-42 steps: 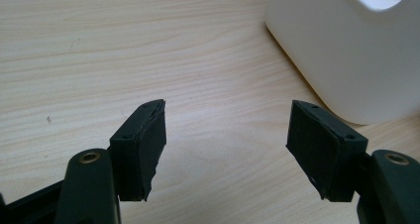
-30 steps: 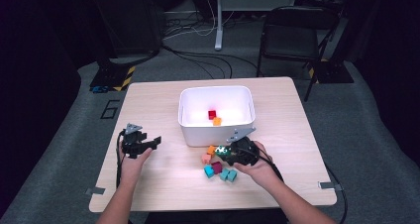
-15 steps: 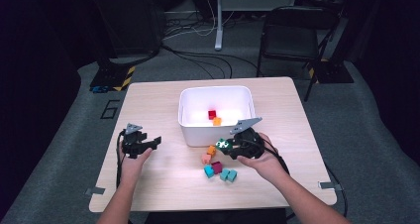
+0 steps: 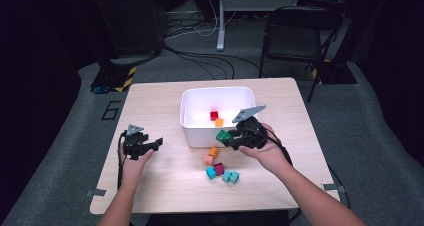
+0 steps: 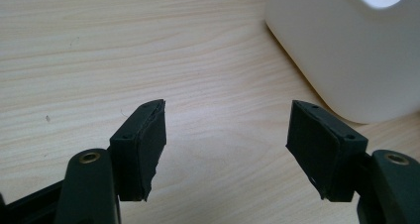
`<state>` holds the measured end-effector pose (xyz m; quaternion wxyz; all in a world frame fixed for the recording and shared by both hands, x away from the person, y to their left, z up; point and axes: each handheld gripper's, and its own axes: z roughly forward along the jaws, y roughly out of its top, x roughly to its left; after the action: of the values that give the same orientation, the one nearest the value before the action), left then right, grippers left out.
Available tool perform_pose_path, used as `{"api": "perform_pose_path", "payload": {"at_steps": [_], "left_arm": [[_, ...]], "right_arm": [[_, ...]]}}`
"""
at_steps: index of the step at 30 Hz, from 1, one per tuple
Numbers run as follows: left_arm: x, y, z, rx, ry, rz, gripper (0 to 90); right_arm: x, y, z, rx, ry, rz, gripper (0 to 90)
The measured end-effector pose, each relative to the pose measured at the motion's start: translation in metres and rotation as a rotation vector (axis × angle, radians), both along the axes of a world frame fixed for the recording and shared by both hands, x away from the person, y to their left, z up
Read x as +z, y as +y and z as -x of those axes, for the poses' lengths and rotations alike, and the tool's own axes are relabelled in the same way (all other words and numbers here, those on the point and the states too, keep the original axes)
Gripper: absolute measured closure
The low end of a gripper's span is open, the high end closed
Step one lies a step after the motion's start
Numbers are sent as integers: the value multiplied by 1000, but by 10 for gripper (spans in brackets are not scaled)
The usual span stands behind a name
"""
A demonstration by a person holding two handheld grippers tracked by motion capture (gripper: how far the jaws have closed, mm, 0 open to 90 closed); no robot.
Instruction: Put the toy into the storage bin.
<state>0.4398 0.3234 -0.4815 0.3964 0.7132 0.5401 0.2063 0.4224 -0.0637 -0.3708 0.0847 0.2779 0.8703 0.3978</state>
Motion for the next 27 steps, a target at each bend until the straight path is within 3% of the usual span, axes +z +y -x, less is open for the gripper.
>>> {"api": "perform_pose_path", "payload": {"at_steps": [13, 27], "left_arm": [[0, 0, 0, 1, 0, 4, 311], [-1, 1, -1, -1, 6, 6, 310]], "right_arm": [[18, 7, -27, -31, -15, 12, 585], [17, 13, -69, -104, -16, 31, 585]]}}
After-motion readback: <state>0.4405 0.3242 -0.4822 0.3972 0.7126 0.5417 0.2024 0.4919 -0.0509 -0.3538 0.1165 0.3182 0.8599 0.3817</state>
